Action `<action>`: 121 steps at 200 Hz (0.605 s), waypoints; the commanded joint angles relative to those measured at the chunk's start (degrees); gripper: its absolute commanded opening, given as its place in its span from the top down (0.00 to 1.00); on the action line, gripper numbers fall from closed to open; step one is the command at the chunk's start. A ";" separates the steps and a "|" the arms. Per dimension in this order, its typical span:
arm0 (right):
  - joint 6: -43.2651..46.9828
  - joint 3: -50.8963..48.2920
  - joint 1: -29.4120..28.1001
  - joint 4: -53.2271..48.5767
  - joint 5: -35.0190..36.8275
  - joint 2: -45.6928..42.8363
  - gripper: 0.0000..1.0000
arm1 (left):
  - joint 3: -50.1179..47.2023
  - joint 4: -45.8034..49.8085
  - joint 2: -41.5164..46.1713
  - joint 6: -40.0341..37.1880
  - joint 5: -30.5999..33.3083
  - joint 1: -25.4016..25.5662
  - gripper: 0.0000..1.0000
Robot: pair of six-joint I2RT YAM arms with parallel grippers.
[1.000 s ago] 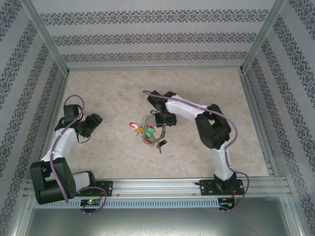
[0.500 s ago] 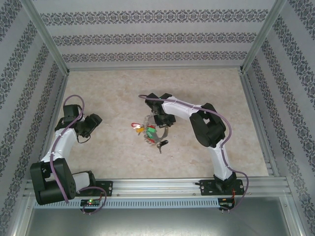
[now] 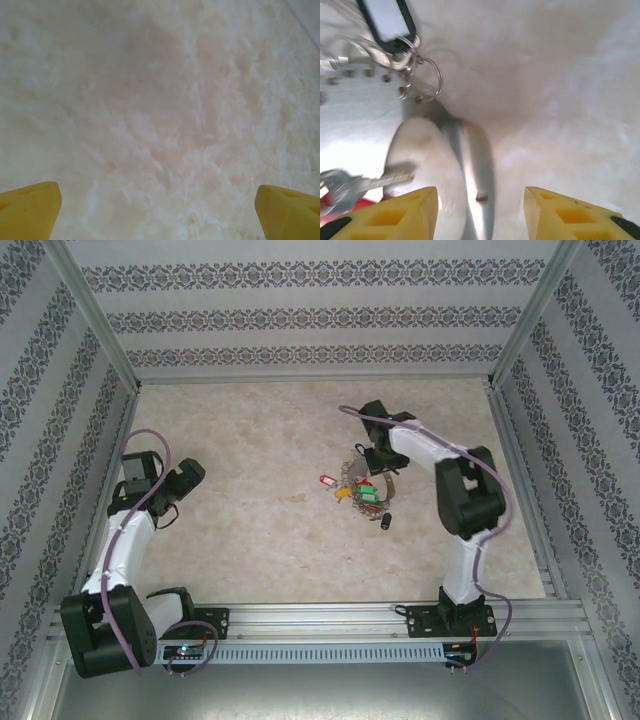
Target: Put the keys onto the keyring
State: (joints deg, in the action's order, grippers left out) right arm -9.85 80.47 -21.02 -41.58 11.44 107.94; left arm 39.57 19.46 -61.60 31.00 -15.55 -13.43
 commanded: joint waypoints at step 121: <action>12.29 -69.60 14.94 79.93 -5.42 -53.39 0.02 | -24.48 -57.09 -5.33 -31.22 10.75 9.14 0.00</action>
State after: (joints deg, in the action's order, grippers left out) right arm 3.57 14.44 -10.09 22.11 9.65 51.92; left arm 17.32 -23.92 -62.87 6.55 -5.61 -5.61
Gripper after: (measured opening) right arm 0.982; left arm 0.997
